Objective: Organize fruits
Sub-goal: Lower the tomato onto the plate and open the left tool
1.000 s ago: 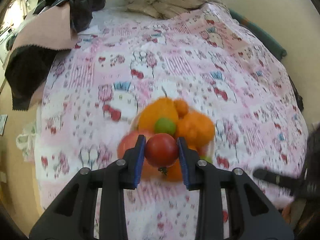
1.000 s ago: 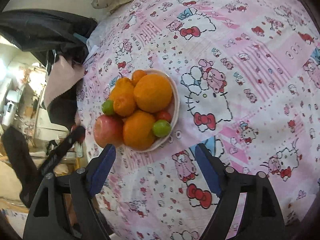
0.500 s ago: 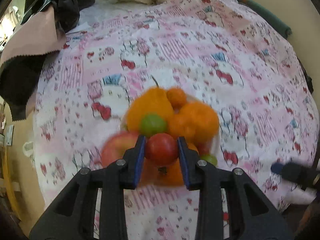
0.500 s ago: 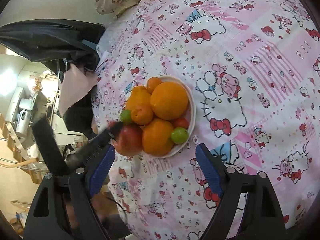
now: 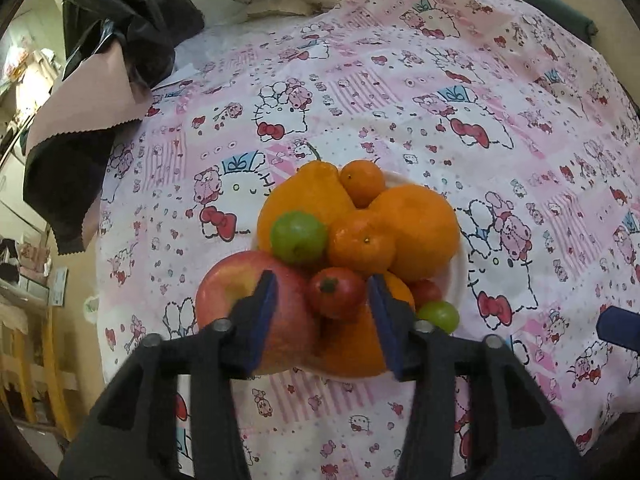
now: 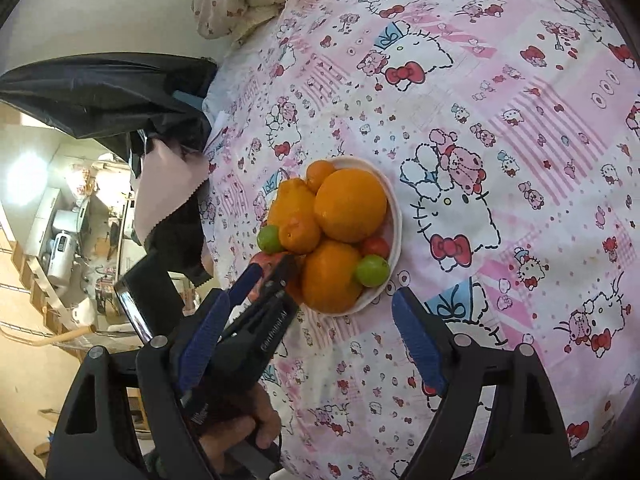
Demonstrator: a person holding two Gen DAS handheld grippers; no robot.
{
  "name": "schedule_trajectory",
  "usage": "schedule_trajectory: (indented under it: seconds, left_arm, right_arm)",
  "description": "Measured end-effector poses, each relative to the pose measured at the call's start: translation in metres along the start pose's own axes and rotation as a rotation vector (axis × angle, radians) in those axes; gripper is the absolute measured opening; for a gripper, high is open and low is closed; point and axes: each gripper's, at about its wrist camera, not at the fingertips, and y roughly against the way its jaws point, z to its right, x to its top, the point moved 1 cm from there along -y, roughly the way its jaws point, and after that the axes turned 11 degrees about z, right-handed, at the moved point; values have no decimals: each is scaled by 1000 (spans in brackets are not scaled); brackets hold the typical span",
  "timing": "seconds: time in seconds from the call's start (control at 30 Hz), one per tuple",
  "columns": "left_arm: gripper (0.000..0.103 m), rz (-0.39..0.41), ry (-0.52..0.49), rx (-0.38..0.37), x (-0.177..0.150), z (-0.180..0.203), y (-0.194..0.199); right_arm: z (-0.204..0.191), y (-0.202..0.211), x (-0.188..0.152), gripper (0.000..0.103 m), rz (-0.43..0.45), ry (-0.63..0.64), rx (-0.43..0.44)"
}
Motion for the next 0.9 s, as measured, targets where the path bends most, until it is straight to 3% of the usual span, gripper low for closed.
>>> schedule_trajectory:
  seconds: [0.07, 0.27, 0.33, 0.63, 0.77, 0.9]
  left_arm:
    - [62, 4, 20, 9, 0, -5, 2]
    - [63, 51, 84, -50, 2, -24, 31]
    - [69, 70, 119, -66, 3, -37, 44]
    - [70, 155, 163, -60, -21, -88, 94]
    - [70, 198, 216, -55, -36, -105, 118]
    - [70, 185, 248, -49, -54, -113, 134]
  right_arm:
    - [-3, 1, 0, 86, -3, 6, 11]
    - [-6, 4, 2, 86, 10, 22, 14]
    - [-4, 5, 3, 86, 15, 12, 12]
    - [-8, -2, -3, 86, 5, 51, -8]
    - [-34, 3, -14, 91, 54, 230, -49]
    - [-60, 19, -36, 96, 124, 365, -55]
